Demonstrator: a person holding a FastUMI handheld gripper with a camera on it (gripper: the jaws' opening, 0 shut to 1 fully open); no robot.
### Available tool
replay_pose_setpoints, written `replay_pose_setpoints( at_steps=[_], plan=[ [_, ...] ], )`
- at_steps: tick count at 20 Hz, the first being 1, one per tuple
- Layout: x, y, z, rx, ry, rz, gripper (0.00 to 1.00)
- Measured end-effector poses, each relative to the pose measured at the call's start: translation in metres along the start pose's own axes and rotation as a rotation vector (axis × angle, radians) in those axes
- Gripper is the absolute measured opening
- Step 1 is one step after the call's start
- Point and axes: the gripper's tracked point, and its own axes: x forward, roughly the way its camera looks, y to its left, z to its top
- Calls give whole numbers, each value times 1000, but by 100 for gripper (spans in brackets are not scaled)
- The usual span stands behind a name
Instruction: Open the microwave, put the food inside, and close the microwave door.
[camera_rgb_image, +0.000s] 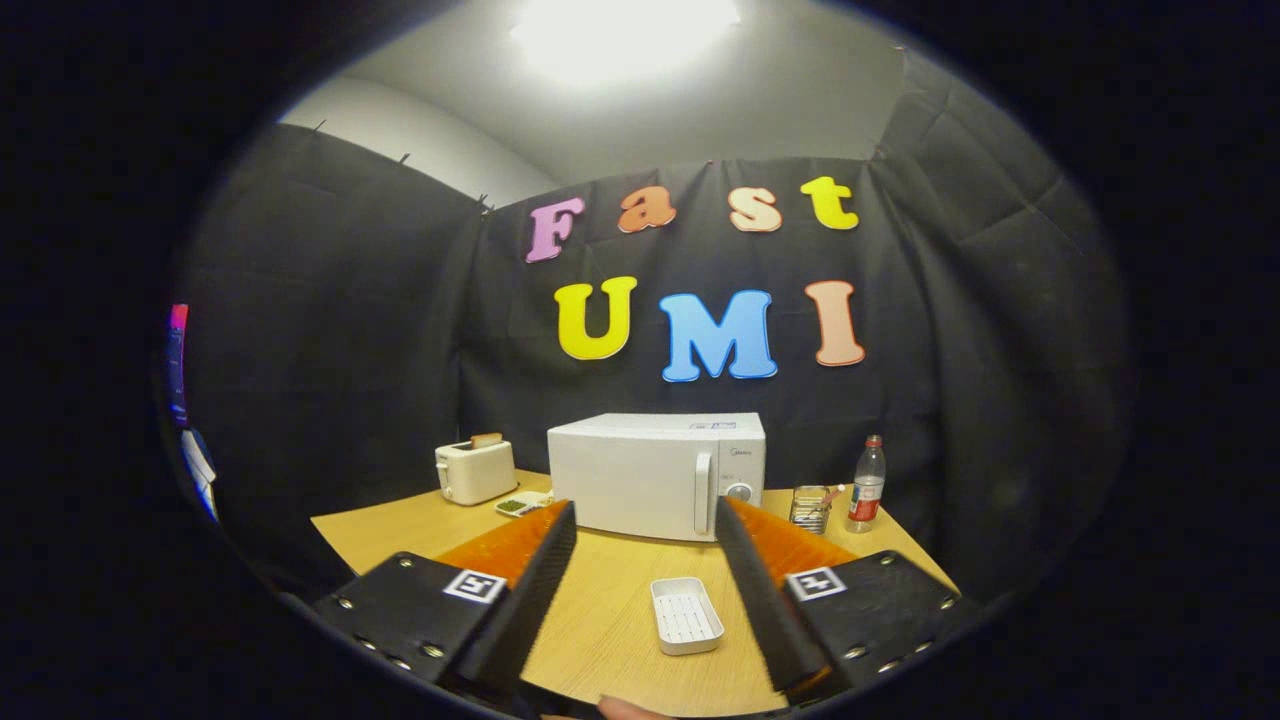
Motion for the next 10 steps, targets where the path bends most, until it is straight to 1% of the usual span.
replay_pose_setpoints(
  at_steps=[1, 3, 6, 10],
  plan=[
    [0, -3, -6, -9, 22, -5, 98],
    [4, -6, -6, 1, 22, -15, 97],
    [0, 1, -2, 9, 15, 2, 98],
    [-2, 1, 3, -17, -11, -11, 98]
  ],
)
